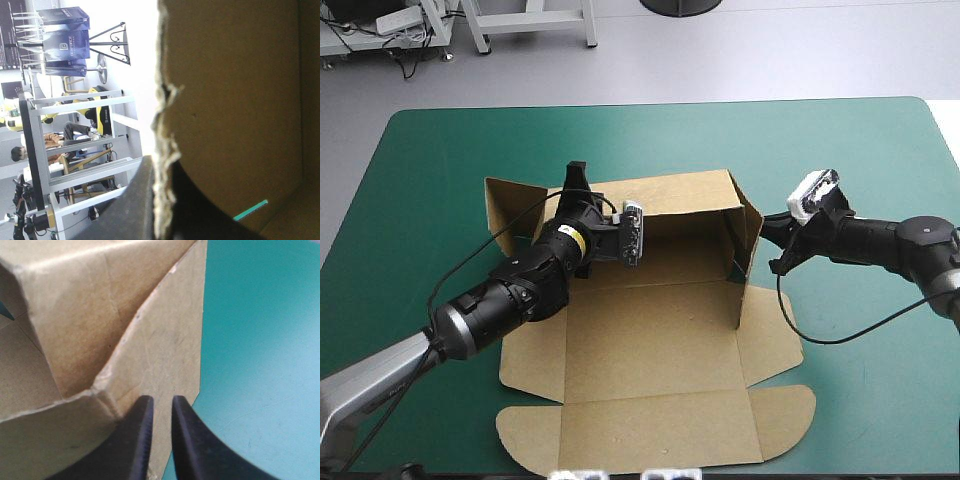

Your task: Fold the box

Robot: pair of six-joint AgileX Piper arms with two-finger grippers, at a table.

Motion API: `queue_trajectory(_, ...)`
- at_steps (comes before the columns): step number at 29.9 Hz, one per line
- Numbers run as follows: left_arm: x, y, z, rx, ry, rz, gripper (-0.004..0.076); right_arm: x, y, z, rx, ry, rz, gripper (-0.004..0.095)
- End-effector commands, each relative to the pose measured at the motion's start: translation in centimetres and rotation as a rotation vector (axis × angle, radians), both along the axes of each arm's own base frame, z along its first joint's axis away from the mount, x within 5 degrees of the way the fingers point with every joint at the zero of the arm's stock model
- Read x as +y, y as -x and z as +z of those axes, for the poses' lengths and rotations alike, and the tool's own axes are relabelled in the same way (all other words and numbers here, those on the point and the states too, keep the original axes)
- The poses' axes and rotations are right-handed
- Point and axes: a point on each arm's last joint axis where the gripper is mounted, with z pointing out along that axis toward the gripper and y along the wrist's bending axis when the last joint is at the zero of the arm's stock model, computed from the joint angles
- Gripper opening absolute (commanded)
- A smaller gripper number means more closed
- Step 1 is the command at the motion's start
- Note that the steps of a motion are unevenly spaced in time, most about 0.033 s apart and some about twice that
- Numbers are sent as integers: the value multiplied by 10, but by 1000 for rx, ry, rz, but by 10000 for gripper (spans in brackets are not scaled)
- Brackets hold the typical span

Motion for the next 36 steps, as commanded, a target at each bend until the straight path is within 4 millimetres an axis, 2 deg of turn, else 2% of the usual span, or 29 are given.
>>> queue_trajectory(1, 2, 5, 4, 4, 30, -6, -10, 2, 4, 20, -36, -58, -12, 395)
queue_trajectory(4, 2, 5, 4, 1, 28, -11, -10, 2, 4, 19, 6, -82, -35, 638)
queue_trajectory(5, 1, 5, 4, -3, 26, -14, -10, 2, 5, 18, 24, -84, -32, 690)
queue_trajectory(7, 0, 5, 4, -5, 31, -22, -10, 3, 9, 16, 54, -74, -2, 724)
queue_trajectory(14, 0, 6, 4, -7, 35, -28, -10, 8, 17, 13, 118, -97, 78, 699)
queue_trajectory(21, 0, 6, 4, -5, 34, -24, -10, 10, 23, 23, 85, -104, 87, 698)
queue_trajectory(27, 2, 5, 4, -1, 26, -11, -10, 29, 28, 19, 84, -26, 162, 695)
queue_trajectory(36, 2, 5, 3, 0, 19, -3, -10, 32, 45, 41, -3, 6, 145, 694)
